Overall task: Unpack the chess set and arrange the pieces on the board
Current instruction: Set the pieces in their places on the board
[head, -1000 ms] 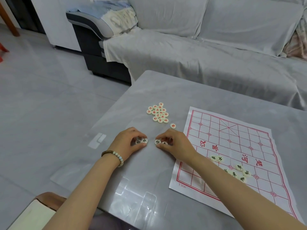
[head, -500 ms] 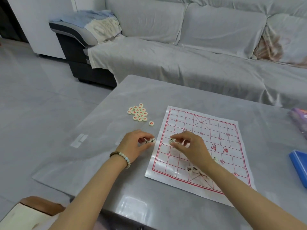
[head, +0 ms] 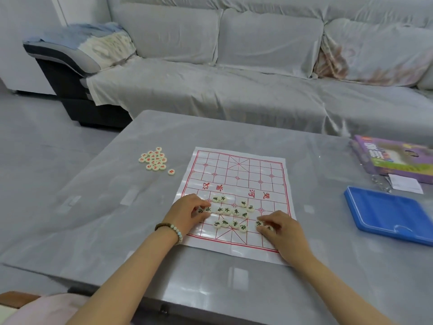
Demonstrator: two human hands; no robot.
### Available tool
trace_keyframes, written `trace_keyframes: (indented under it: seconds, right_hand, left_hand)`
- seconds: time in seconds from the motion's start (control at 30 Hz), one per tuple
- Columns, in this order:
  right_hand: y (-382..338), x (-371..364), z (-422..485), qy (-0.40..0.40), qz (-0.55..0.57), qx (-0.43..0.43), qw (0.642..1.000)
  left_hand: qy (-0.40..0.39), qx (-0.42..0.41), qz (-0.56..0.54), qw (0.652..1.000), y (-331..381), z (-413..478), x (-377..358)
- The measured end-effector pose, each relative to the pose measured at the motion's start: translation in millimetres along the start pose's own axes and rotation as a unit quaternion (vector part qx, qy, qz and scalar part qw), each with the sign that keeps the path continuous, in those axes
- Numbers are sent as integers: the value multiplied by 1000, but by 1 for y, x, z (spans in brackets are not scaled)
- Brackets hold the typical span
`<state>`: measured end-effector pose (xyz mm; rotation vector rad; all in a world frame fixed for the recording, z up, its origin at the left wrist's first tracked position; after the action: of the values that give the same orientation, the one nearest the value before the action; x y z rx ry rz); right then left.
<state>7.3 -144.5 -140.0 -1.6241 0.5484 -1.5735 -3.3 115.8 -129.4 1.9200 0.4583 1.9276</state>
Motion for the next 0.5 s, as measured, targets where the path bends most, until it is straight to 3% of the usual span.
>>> trace_keyframes:
  seconds: [0.2,0.3,0.5]
  right_hand:
    - [-3,-1,1,-18,-28,4,999]
    - [1,2,-1,-26,-119,39,992]
    - [12,-8,-9,-122,-241,36,962]
  left_hand:
    - [4,4,19,1000,-2,-6,-2]
    - [-11,1,93,996,-10,-13,-6]
    - [-75,-6,211,975,-27,-14,-13]
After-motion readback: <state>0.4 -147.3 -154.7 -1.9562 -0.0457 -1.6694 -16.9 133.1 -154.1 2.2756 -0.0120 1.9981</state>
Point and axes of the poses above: each hand's wrist, its own z-axis towards the middle knuckle, its own x-axis out of the back of the hand, y = z × x, the point moved 2 cm from there along z, towards the middle knuckle, and after that the axes turned 6 degrees about z, right-handed, at the moved point
